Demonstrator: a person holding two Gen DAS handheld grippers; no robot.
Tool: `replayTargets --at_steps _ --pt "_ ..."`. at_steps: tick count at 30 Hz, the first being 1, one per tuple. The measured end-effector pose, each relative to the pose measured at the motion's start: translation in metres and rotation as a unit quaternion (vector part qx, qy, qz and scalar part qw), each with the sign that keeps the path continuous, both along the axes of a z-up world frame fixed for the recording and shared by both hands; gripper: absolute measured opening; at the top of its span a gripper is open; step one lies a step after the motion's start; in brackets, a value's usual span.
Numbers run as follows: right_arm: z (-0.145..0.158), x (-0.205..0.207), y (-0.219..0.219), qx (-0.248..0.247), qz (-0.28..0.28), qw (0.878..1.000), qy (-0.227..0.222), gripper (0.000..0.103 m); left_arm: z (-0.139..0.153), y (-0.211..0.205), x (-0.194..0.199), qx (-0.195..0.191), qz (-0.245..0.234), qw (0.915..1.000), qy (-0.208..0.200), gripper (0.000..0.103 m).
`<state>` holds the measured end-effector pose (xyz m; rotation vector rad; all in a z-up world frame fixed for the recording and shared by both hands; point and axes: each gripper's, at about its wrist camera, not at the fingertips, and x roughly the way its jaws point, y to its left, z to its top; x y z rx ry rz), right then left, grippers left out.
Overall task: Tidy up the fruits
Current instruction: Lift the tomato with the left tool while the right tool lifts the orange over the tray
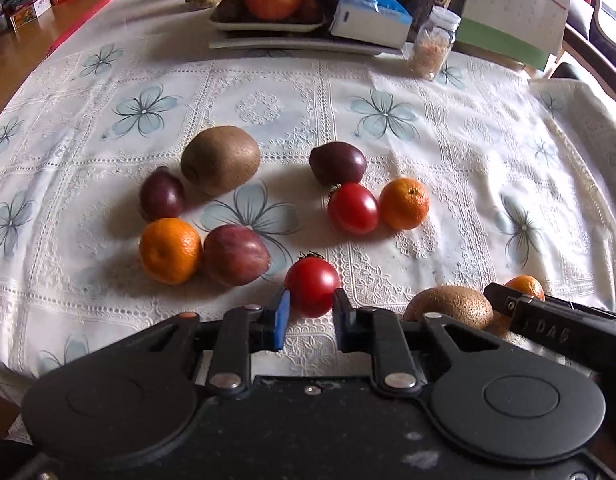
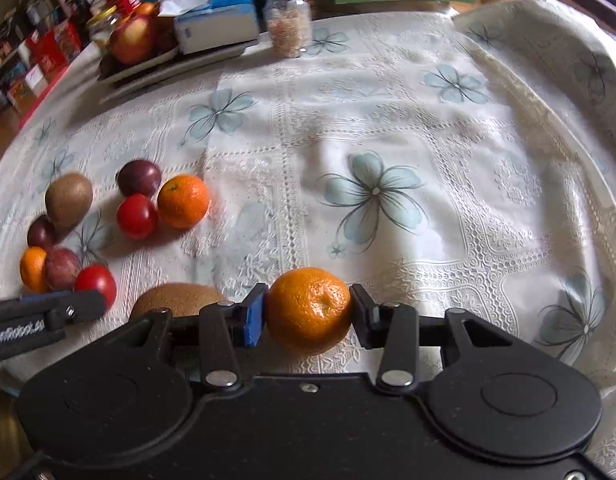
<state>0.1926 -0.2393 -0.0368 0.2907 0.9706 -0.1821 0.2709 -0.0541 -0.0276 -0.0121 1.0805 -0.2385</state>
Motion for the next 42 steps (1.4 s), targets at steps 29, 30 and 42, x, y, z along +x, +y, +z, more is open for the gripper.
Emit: replayTargets --at_steps 29,30,42 --pt "-0.005 0.003 0.021 -0.088 0.011 0.996 0.003 0.052 -0.021 -0.01 0.026 0.029 0.04 0.9987 0.014 0.034" --pt "-0.005 0.004 0.02 -0.087 0.011 0.996 0.004 0.052 -0.021 -0.011 0.026 0.03 0.039 0.9987 0.013 0.034" --pt "-0.001 0.003 0.012 -0.063 0.01 0.998 0.005 0.051 -0.011 -0.015 0.018 0.023 0.019 0.9995 -0.012 0.033"
